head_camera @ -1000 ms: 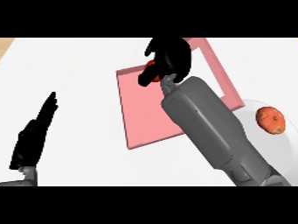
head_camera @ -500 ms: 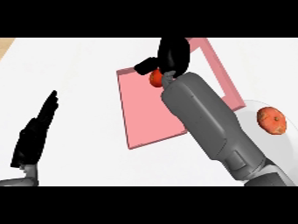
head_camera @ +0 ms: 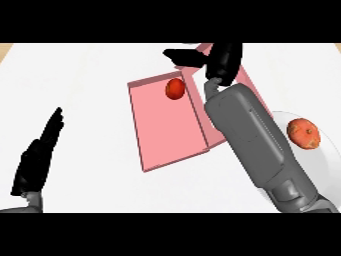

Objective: Pick the tomato from the plate and place it in the cardboard box

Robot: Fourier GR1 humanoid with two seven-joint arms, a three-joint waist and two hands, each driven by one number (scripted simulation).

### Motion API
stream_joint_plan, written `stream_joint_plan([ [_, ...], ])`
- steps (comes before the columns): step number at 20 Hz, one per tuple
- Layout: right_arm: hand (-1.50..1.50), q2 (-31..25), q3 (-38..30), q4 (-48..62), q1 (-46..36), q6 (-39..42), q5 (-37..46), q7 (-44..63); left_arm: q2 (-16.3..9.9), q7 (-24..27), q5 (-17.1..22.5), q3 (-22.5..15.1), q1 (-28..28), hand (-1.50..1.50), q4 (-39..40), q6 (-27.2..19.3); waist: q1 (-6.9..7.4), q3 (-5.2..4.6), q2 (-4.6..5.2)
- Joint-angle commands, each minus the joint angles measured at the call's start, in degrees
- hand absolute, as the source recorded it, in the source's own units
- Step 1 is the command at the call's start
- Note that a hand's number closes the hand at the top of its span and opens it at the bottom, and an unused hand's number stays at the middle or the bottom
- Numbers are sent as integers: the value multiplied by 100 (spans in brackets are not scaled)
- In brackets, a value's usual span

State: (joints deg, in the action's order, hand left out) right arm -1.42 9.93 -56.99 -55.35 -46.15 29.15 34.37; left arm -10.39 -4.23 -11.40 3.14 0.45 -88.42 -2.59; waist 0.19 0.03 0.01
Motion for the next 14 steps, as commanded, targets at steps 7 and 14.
stream_joint_plan([
  [7, -150, -975, -493, -2762, 2120, -58, -72, 369, 37, -190, -70, 116, -66, 0, -14, -159, -275, -3, -79],
  [14, -150, -2035, -1157, -5071, 4129, 899, -1172, 32, -120, -1, 98, 248, 51, 0, 17, 105, -176, -3, -36],
])
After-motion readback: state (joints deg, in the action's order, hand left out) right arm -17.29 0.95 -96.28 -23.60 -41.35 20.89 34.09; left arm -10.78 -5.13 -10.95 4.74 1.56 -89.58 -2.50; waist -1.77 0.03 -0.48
